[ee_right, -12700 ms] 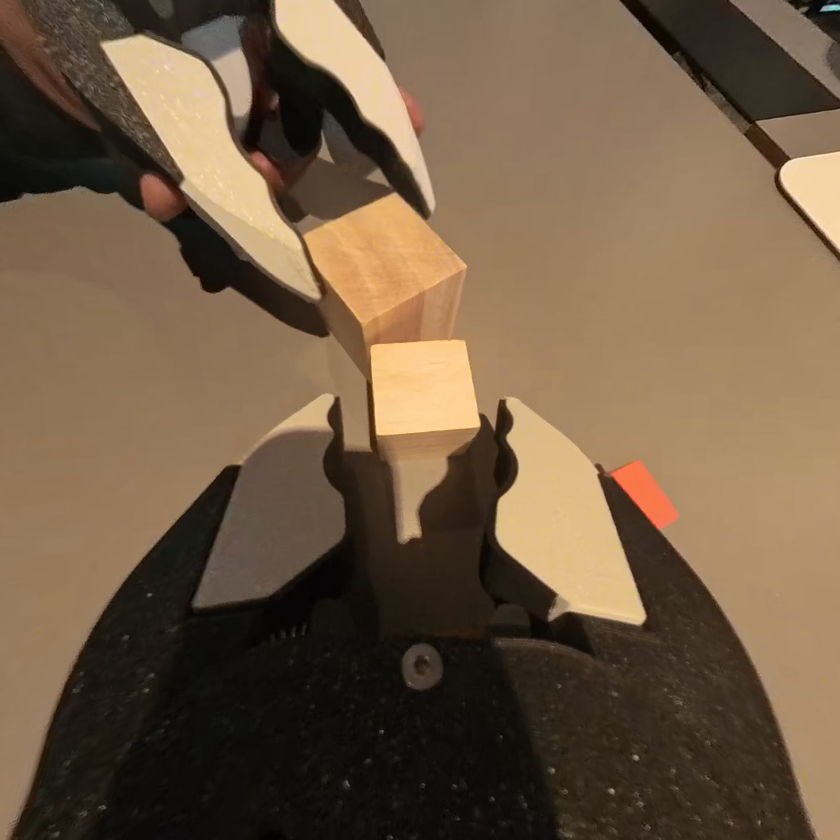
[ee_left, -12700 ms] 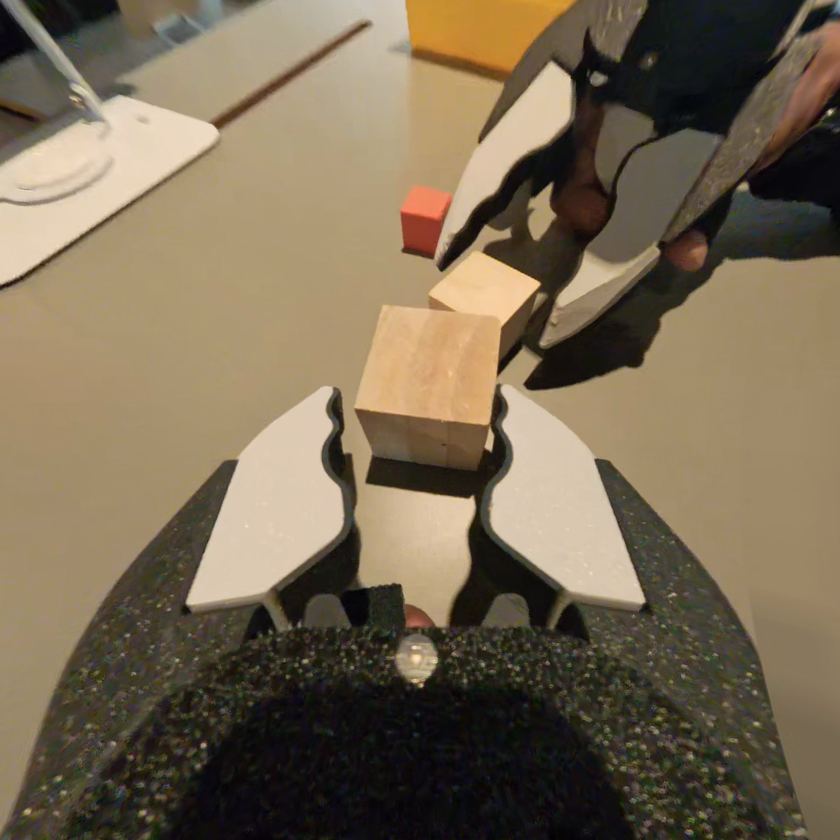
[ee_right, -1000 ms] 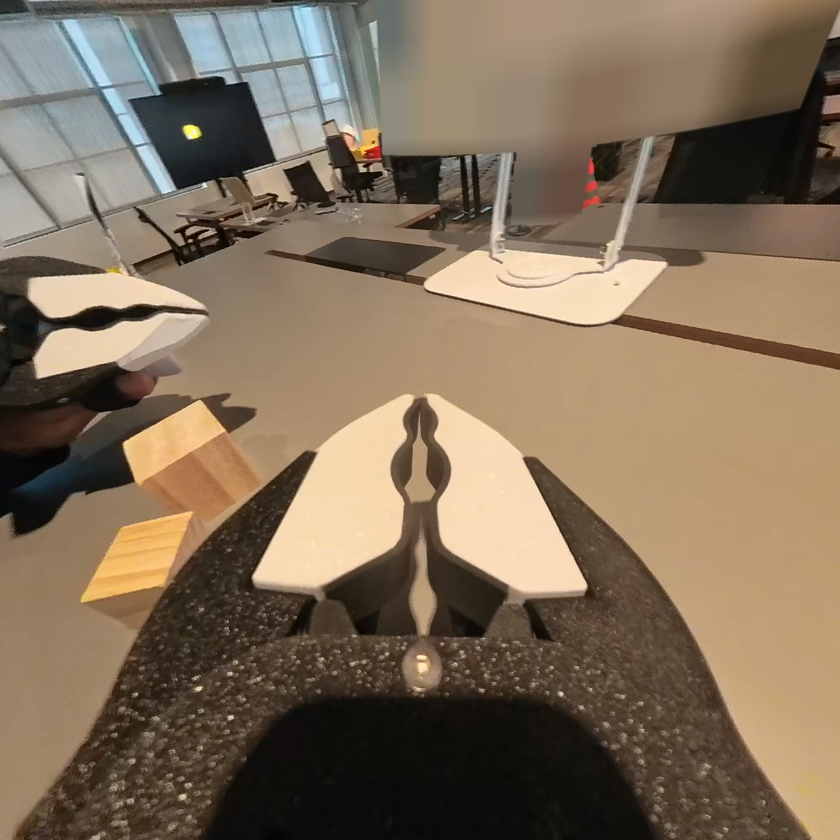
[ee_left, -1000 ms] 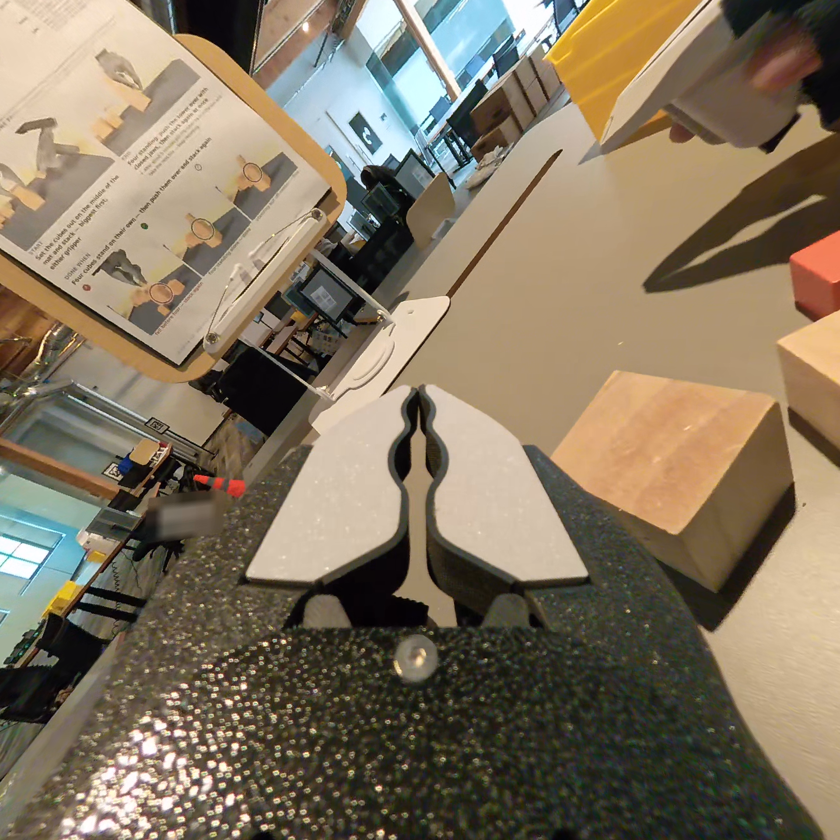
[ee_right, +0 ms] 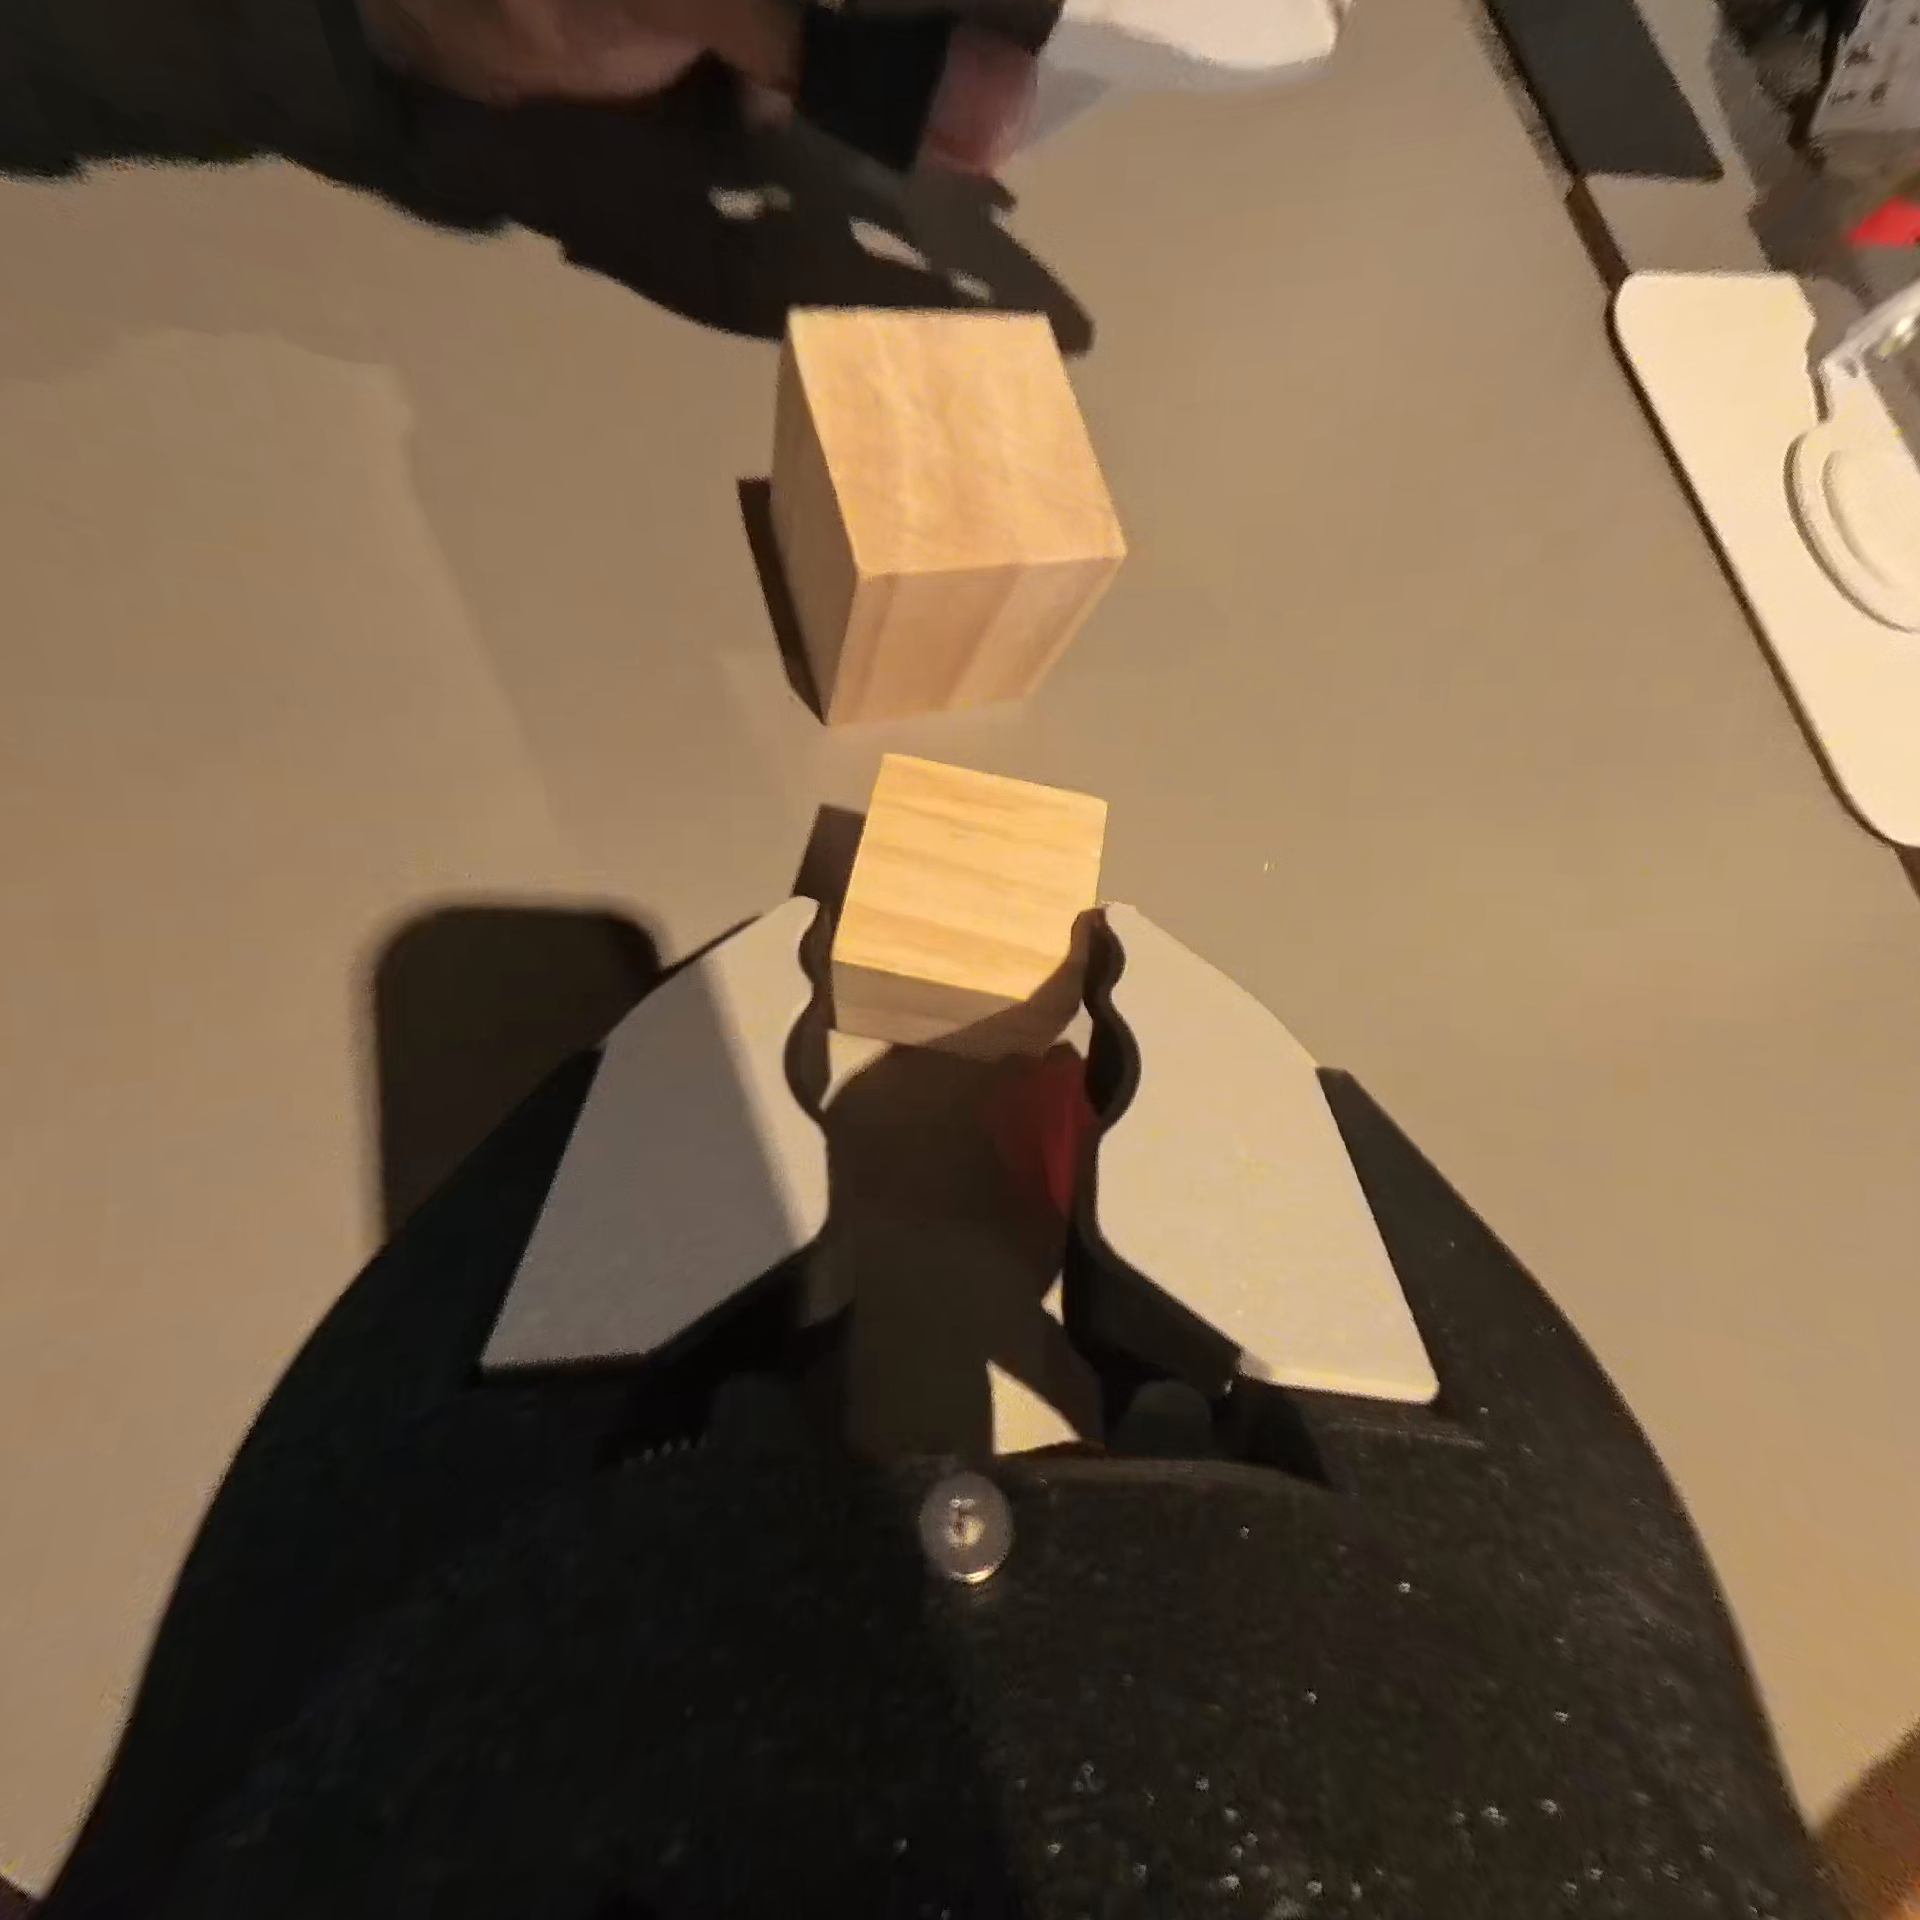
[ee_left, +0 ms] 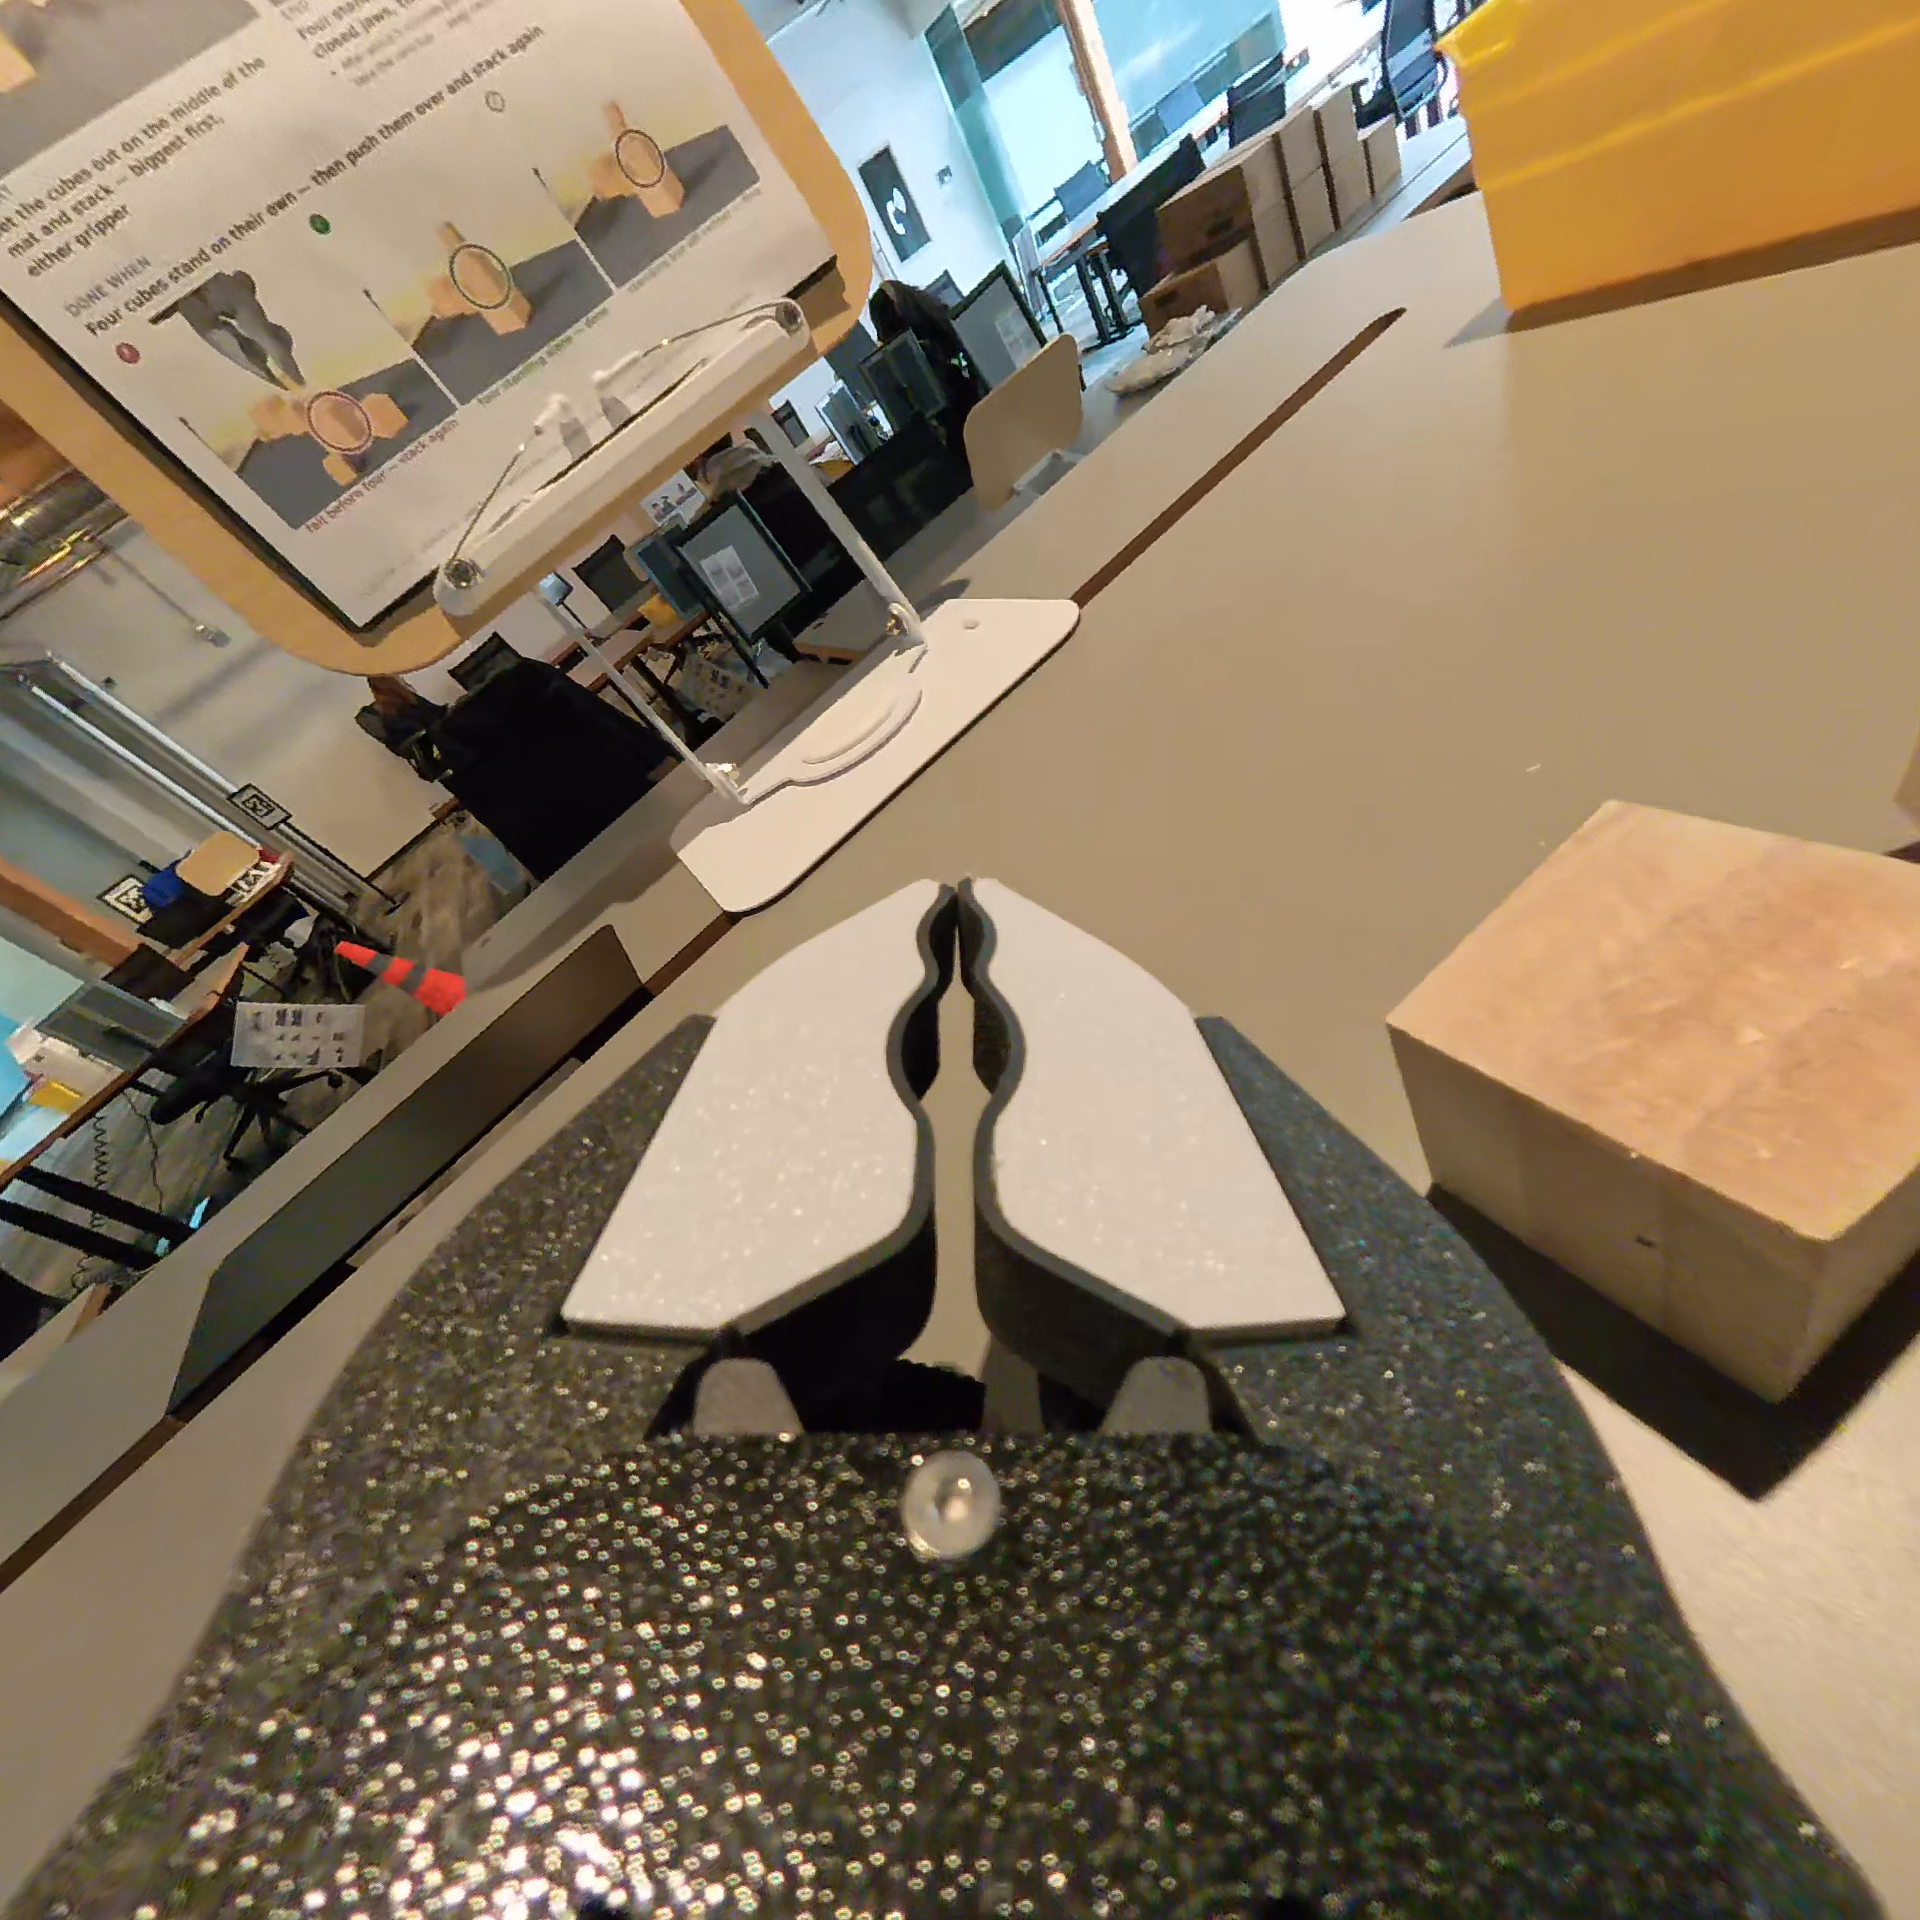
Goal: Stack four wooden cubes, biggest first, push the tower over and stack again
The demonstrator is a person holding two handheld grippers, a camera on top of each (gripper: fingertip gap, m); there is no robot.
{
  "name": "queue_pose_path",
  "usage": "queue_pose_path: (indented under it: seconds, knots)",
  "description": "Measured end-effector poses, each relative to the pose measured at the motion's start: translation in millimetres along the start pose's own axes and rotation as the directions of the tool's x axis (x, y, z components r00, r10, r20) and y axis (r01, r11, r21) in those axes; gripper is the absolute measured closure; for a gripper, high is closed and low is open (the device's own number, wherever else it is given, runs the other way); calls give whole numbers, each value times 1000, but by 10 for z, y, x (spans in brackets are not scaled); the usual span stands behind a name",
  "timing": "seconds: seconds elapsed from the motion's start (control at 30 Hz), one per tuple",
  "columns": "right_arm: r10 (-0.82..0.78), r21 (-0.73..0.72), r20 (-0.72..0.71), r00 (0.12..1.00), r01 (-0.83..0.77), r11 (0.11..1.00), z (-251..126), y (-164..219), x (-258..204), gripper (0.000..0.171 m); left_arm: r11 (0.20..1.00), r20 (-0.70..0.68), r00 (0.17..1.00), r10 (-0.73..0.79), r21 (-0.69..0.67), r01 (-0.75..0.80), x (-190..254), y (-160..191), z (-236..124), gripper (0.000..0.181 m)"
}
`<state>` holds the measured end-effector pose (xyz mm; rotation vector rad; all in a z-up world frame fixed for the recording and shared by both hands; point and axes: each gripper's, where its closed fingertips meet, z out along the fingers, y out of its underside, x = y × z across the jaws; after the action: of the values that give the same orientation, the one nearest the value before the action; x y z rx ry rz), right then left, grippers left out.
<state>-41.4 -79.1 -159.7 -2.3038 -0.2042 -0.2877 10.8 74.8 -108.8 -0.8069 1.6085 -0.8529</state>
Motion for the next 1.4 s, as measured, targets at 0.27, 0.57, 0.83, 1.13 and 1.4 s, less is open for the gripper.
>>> queue_pose_path:
  seconds: [0.27, 0.57, 0.83, 1.13, 1.4]
  knots:
    - [76, 302, 238, 968, -148, 942, -298, -434, 30, 125, 1000, 7, 1000, -22, 19, 22, -37, -25, 1, 181]
    - [-206, 278, 383, 900, 100, 955, -116, -974, 60, 125, 987, 8, 993, -118, 114, 116, -184, -106, -77, 181]
    - [-242, 265, 422, 874, 136, 955, 180, -1017, -27, 125, 989, 18, 996, -93, 116, 90, -241, -66, -85, 181]
    - [-193, 235, 427, 883, 97, 967, 284, -964, 17, 125, 996, 26, 998, -53, 77, 51, -305, 14, 72, 181]
    - [-189, 207, 438, 879, 106, 973, 293, -866, 22, 125, 999, 12, 1000, 8, 45, -9, -234, 48, 125, 181]
